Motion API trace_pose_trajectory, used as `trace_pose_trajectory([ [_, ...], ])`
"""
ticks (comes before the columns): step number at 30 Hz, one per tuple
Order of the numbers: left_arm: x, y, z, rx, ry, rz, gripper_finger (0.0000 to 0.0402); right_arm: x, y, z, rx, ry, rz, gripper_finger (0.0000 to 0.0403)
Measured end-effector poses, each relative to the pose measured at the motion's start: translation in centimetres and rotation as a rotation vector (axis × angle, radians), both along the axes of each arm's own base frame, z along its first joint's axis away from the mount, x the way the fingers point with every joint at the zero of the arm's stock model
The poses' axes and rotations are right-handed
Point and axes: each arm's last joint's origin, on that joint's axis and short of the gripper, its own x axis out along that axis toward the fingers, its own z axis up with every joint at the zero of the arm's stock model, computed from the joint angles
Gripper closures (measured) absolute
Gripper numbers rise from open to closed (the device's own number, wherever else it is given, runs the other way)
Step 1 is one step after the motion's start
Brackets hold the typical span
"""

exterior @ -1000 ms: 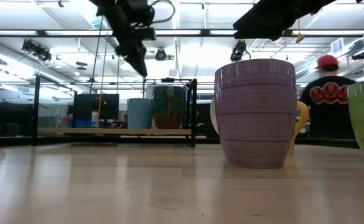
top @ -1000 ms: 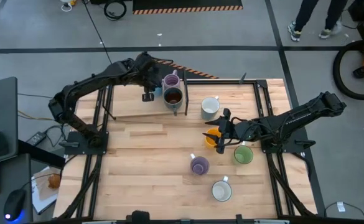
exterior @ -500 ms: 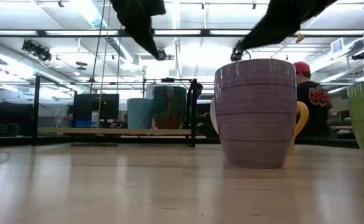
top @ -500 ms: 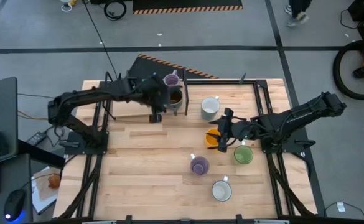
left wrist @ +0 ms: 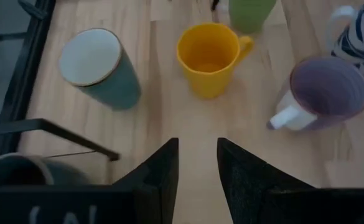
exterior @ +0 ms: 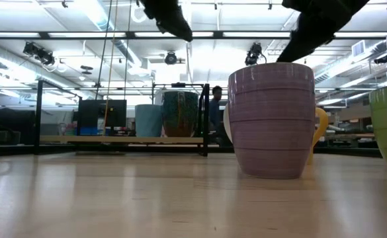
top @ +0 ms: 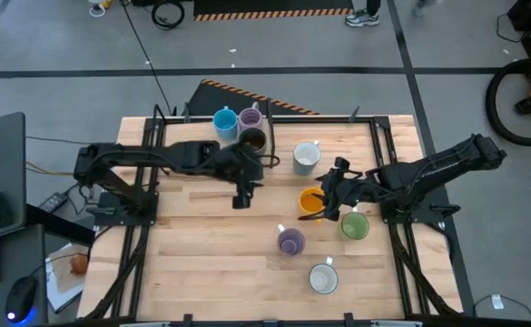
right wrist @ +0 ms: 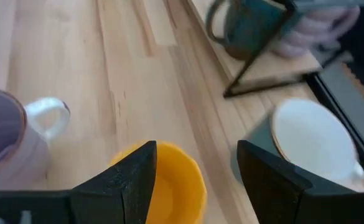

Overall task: Place coffee mugs
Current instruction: Put the yellow mug on the shelf

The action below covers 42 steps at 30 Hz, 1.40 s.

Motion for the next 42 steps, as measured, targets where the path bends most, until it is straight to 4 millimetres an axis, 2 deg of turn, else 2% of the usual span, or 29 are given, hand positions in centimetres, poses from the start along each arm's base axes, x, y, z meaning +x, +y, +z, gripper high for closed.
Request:
trace_pose_trajectory([
  [5, 2.2, -0.8, -1.5, 0.013, -0.042, -0.008, 0.0285, -0.9, 0.3, 0.8, 0.062, 0.066, -0.044, 0.0174],
  [10, 4.3, -1.1, -3.4, 0.001, -0.074, -0.004, 0.0285, -2.0, 0.6, 0.1, 0.163, 0.17, -0.096, 0.0174],
  [17, 6.8, -0.9, -6.1, -0.111, -0.116, 0.103, 0.0285, -3.3, 0.6, -0.5, 0.178, 0.258, -0.197, 0.0174],
  [28, 8.7, 0.4, -9.8, -0.28, -0.102, 0.257, 0.0285, -3.5, 0.7, -0.5, 0.15, 0.262, -0.206, 0.0174],
  [33, 9.3, 0.6, -9.6, -0.314, -0.136, 0.283, 0.0285, -3.5, 0.7, -0.6, 0.181, 0.267, -0.211, 0.0174],
  [37, 10.2, 0.2, -7.9, -0.312, -0.171, 0.262, 0.0285, -3.7, 0.7, -0.5, 0.189, 0.283, -0.206, 0.0174],
  [40, 10.9, 0.1, -7.2, -0.306, -0.188, 0.247, 0.0285, -3.8, 0.8, 0.3, 0.191, 0.293, -0.201, 0.0174],
  [42, 10.9, 0.3, -7.6, -0.305, -0.15, 0.258, 0.0285, -3.9, 0.9, 1.0, 0.171, 0.282, -0.194, 0.0174],
])
